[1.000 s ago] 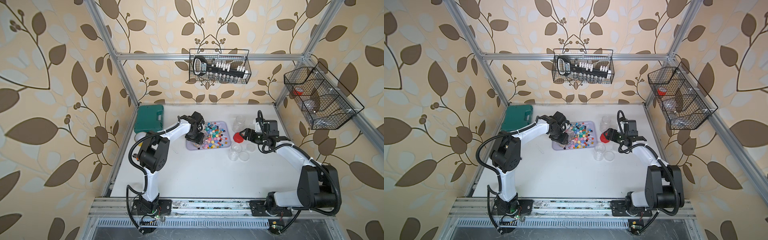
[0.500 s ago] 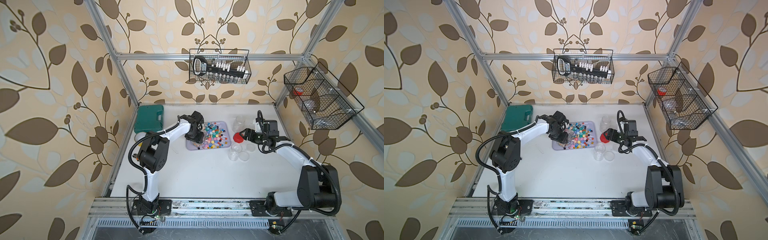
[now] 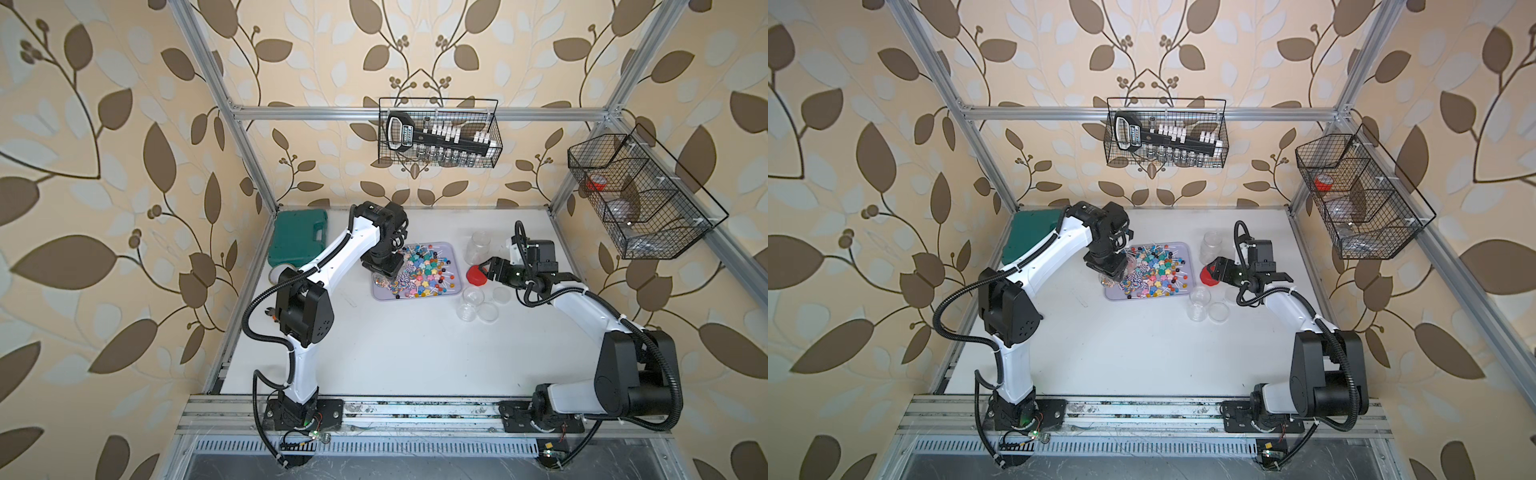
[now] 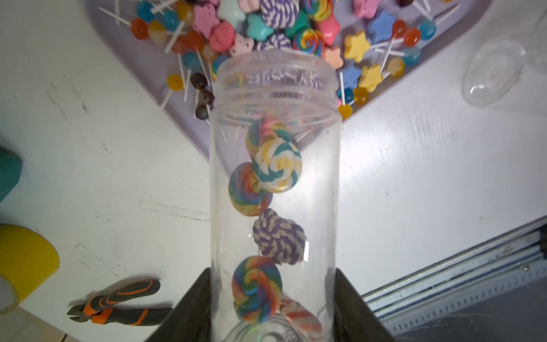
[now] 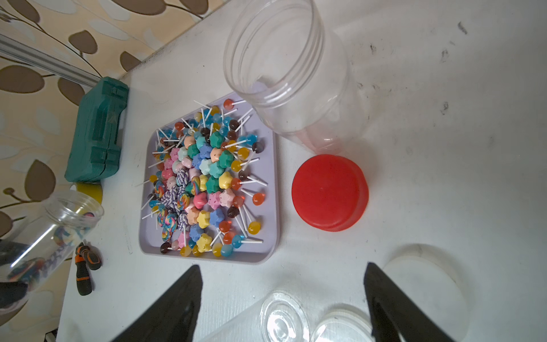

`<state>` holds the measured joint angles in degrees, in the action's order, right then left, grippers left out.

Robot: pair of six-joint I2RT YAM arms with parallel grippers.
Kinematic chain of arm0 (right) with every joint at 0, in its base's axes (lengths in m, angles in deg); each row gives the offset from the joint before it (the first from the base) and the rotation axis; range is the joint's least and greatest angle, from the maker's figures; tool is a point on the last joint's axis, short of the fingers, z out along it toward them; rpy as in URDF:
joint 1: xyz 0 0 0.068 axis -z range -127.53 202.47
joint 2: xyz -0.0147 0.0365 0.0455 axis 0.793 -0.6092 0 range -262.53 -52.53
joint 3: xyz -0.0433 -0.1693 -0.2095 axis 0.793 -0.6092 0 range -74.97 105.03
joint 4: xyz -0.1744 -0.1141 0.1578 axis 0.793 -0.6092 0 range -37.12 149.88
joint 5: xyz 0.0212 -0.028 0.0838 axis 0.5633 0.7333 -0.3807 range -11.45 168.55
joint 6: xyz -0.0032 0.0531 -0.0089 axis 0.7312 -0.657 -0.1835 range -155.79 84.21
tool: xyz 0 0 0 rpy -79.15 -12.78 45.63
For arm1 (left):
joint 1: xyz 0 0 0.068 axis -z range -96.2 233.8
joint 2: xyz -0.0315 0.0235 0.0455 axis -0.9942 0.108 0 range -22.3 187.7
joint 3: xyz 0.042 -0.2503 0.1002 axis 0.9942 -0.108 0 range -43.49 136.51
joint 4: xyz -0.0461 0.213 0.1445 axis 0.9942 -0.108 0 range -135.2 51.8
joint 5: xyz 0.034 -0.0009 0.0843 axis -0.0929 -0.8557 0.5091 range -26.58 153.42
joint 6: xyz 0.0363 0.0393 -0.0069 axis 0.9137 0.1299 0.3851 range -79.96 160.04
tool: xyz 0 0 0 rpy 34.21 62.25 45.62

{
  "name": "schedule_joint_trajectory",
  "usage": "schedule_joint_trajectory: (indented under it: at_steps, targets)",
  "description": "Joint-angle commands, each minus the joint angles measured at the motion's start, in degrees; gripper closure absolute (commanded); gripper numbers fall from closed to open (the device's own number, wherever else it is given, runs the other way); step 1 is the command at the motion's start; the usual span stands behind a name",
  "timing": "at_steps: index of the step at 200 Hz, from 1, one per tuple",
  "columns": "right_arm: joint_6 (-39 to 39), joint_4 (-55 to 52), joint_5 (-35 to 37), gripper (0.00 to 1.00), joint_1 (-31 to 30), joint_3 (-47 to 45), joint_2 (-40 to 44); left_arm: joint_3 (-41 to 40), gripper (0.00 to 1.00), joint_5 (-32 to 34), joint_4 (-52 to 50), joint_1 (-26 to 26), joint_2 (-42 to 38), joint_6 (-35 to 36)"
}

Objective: Pour the candies out of the jar
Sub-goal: 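Pour the candies out of the jar onto the tray.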

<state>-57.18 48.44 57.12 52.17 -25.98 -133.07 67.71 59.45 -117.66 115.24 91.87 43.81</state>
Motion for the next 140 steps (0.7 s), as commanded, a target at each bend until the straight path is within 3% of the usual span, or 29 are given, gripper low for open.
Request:
schedule_joint_trajectory:
  at_steps: [1, 24, 37, 57, 102, 123, 140]
  targets:
    - [0.91, -0.91, 0.5, 0.18, -0.14, 1.0, 0.89, -1.42, 0.42, 1.14, -4.17, 0.22, -0.45, 2.39]
    - [0.91, -0.91, 0.28, 0.18, -0.1, 0.85, 0.8, -1.1, 0.41, -1.34, -4.15, -1.42, 0.71, 3.29]
    - [0.78, -0.7, -0.16, 0.18, -0.13, 0.9, 0.49, 2.98, 0.42, -3.31, -6.68, 0.76, 3.33, 2.37]
    - [0.82, -0.75, 0.32, 0.18, -0.13, 0.86, 0.74, 5.61, 0.41, 0.23, -7.25, 4.04, 4.37, 2.21]
    - [1.1, -0.87, 0.56, 0.17, -0.14, 0.66, 0.51, 0.6, 0.42, 2.43, -5.96, -3.41, 3.3, 3.66]
    - [0.83, -0.51, -0.01, 0.17, -0.11, 0.5, 0.33, 5.54, 0.42, -2.03, -8.2, 0.03, 5.53, 2.46]
    - [0.8, -0.51, 0.29, 0.17, -0.14, 0.6, 0.47, 8.59, 0.42, 1.55, -8.29, 4.72, 5.47, 2.42]
